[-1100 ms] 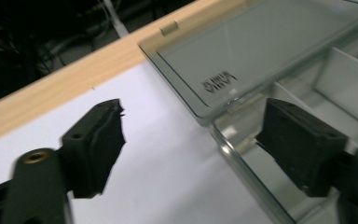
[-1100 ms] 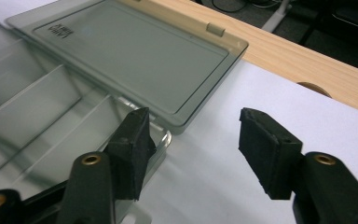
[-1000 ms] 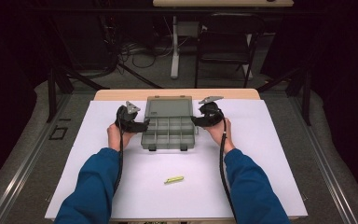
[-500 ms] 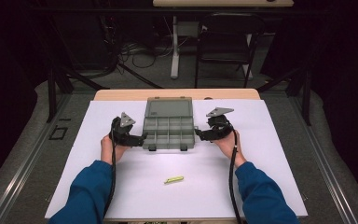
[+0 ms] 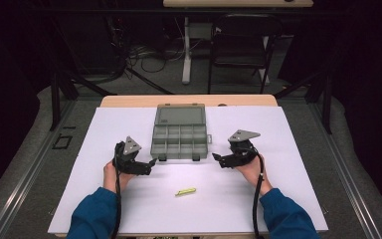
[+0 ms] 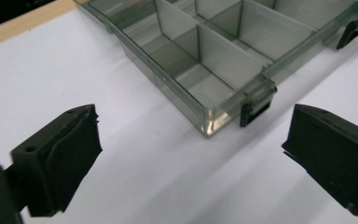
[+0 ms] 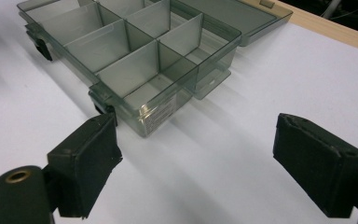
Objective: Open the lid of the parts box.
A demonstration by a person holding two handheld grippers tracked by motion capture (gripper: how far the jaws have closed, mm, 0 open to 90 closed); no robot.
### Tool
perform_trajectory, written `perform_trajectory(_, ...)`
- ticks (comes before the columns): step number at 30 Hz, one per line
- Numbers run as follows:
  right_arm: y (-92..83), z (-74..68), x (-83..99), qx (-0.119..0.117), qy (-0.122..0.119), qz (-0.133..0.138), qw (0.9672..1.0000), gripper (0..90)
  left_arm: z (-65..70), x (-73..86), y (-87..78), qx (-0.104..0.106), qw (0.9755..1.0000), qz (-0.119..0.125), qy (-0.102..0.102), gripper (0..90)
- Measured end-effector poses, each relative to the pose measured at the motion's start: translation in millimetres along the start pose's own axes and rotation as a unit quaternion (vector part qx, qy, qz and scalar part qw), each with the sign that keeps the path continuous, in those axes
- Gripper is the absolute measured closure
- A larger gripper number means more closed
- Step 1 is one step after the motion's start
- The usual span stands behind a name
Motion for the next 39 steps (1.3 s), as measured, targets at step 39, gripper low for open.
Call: perform_trajectory(39, -39.3, -35.2, 36.3, -0.036, -0.035, 0.004, 0.9987, 0.0, 40.0, 21.2, -27.8, 0.015, 0.9995, -0.004, 0.026, 0.0)
Point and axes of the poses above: each handheld gripper's, and its own axes: y roughly forward along the jaws, x roughly out of its underside, z roughly to its right, the point moved 5 cm from there along y, roughly forward along the jaws, and after that the axes turned 1 degree about z, right-handed, at the moved point
